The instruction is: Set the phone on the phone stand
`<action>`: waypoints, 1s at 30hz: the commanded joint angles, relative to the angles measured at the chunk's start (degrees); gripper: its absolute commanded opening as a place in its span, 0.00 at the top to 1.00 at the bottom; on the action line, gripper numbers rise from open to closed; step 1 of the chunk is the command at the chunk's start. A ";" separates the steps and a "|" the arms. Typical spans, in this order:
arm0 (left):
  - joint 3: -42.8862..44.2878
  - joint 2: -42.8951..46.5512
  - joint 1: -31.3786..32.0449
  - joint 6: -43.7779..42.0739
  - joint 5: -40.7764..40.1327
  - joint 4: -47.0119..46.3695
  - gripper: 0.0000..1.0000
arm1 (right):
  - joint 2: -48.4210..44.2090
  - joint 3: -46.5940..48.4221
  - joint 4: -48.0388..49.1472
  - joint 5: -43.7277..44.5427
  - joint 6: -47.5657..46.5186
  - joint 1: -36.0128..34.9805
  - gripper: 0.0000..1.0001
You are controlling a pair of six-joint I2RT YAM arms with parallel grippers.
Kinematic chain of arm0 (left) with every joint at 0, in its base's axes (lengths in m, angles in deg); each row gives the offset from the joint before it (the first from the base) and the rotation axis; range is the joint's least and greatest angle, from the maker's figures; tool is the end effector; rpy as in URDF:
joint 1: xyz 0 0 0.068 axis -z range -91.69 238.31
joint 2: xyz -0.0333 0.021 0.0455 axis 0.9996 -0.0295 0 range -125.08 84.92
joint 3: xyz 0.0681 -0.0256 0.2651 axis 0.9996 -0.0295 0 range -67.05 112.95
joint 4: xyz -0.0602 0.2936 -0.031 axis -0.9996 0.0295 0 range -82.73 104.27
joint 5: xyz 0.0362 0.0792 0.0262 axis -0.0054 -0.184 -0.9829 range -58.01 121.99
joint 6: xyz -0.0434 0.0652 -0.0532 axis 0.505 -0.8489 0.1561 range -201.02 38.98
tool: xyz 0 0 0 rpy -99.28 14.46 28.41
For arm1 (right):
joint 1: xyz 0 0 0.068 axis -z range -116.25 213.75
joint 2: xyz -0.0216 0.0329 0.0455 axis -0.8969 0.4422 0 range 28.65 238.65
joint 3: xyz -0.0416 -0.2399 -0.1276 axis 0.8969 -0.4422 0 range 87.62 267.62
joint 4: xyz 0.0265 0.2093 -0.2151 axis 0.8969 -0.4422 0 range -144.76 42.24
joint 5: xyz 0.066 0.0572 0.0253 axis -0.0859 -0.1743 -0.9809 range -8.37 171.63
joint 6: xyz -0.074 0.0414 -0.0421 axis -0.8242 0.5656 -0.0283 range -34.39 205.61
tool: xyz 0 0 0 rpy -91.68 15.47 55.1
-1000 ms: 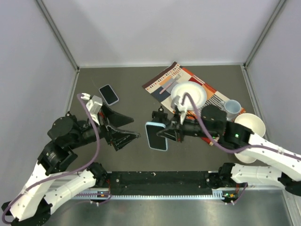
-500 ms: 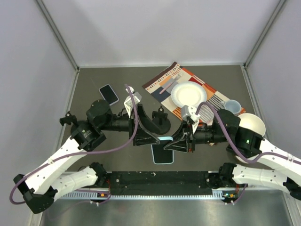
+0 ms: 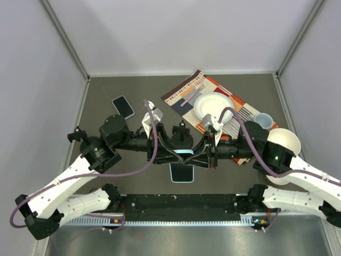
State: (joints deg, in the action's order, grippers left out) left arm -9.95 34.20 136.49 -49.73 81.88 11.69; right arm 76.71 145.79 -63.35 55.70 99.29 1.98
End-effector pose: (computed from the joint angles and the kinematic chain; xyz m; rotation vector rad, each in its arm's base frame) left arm 0.1241 -0.2368 0.4154 1.0346 1.5257 -1.6928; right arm 0.0922 0.2508 0.4066 -1.0835 1.4988 1.3363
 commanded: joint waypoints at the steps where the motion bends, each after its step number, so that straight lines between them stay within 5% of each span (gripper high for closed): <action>1: 2.75 0.01 0.33 -3.95 -1.72 1.97 0.82 | 1.25 3.88 6.37 -3.59 2.68 3.94 1.00; 3: 3.54 0.36 0.33 -5.36 -4.00 3.39 1.00 | 1.17 3.79 6.54 -3.95 2.76 4.21 1.00; 6: 3.89 1.67 0.33 -6.76 -12.15 6.81 1.00 | 1.08 3.88 6.19 -4.12 2.76 4.65 0.95; 9: 2.84 4.31 0.33 -6.59 -19.45 7.61 1.00 | 1.43 3.53 3.74 -6.14 1.71 5.00 0.51; 12: 2.05 6.86 0.33 -5.10 -22.37 6.30 1.00 | 1.43 1.16 2.94 -10.43 0.83 5.00 0.25; 15: 1.44 8.18 0.33 -2.73 -22.56 3.59 1.00 | 1.78 -1.92 5.21 -11.94 2.14 5.00 0.17; 20: 0.12 8.01 0.24 0.87 -19.57 -1.17 1.00 | 2.40 -7.01 14.35 -13.44 7.50 4.91 0.21; 26: -0.23 7.04 0.33 2.90 -17.20 -2.75 1.00 | 3.27 -8.25 21.99 -15.28 11.63 5.00 0.47; 30: -0.85 6.86 0.33 4.48 -16.14 -4.42 1.00 | 3.63 -9.57 26.49 -16.52 13.66 4.91 0.78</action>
State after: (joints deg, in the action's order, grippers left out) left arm -10.80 40.52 136.87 -48.05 63.91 15.98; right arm 80.36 136.81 -46.98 42.21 109.60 6.57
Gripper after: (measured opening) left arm 0.176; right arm 0.358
